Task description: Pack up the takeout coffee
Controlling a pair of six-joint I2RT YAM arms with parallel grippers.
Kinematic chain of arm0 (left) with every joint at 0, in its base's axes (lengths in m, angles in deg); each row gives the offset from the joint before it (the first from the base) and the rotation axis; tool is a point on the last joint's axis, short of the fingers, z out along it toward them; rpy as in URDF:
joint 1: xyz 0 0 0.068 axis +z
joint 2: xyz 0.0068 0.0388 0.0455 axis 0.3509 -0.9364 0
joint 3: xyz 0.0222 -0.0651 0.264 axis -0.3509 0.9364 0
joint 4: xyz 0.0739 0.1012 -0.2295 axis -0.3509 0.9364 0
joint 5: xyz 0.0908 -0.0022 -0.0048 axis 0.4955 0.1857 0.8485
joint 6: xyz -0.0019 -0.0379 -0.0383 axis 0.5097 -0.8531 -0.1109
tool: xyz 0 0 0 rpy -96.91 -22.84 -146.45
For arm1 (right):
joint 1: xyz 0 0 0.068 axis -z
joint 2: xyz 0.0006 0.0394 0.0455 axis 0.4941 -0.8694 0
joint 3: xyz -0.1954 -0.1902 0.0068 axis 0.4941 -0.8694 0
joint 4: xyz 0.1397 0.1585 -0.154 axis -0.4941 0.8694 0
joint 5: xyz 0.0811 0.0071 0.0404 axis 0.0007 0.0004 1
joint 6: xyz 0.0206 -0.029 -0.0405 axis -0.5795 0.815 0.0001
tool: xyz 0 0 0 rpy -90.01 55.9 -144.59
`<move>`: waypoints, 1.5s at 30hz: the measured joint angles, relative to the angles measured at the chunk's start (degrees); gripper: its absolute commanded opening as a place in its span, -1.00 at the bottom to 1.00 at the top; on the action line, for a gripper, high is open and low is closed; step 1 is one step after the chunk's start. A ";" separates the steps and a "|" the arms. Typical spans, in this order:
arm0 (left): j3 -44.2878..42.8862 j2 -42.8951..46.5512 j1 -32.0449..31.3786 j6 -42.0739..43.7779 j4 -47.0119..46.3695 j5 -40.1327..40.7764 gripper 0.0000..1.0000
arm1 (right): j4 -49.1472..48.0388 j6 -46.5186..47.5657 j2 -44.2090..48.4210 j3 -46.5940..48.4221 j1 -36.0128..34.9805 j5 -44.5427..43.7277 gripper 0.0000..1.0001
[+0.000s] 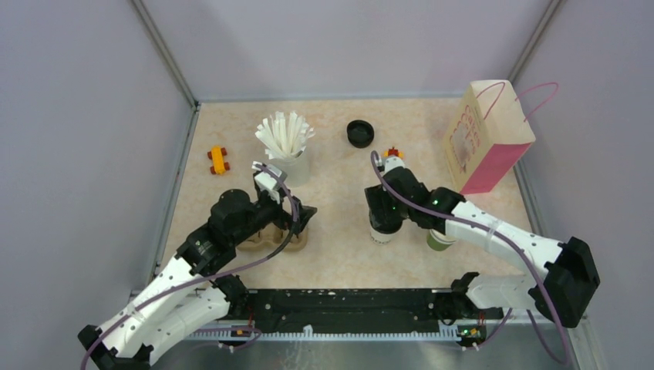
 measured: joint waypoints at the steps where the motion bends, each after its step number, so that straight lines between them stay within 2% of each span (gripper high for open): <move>1: -0.09 0.57 0.00 -0.20 0.15 1.16 0.98 | -0.02 0.00 0.00 0.00 -1.09 -0.24 0.53; 7: -1.57 3.02 0.02 -4.37 1.18 8.09 0.97 | -1.16 -0.79 -0.35 -0.20 -10.23 -2.47 0.53; 12: -1.90 3.08 0.02 -8.85 3.23 8.72 0.96 | -4.98 -0.72 -0.79 -1.42 -14.62 -5.14 0.61; 18: -0.96 3.98 0.00 -12.87 4.76 7.37 0.96 | -7.06 -0.74 -0.24 -2.82 -16.28 -6.99 0.71; 23: 0.72 4.76 0.00 -14.08 4.90 3.21 0.97 | -6.34 -1.18 1.49 -3.02 -16.28 -5.97 0.73; 25: 0.90 4.33 0.00 -14.21 4.87 2.19 0.97 | -4.79 -1.77 1.66 -2.47 -16.28 -5.46 0.81; 31: 1.33 0.85 0.00 -13.38 3.76 -1.92 0.92 | 0.20 -3.23 1.92 1.44 -16.26 -4.63 0.82; 37: 2.49 -3.32 0.00 -12.44 1.79 -7.45 0.80 | 4.48 -5.05 6.08 3.34 -12.46 -4.44 0.64; 39: 2.54 -5.20 0.00 -12.31 0.94 -8.76 0.77 | 5.27 -5.60 7.91 3.34 -10.40 -3.96 0.48; 42: 2.80 -8.44 0.00 -12.35 -1.46 -11.52 0.72 | 5.29 -6.51 10.97 2.47 -7.56 -2.03 0.13; 45: 3.48 -11.78 0.00 -12.76 -4.28 -14.86 0.70 | 5.44 -7.02 13.38 0.22 -5.49 0.17 0.01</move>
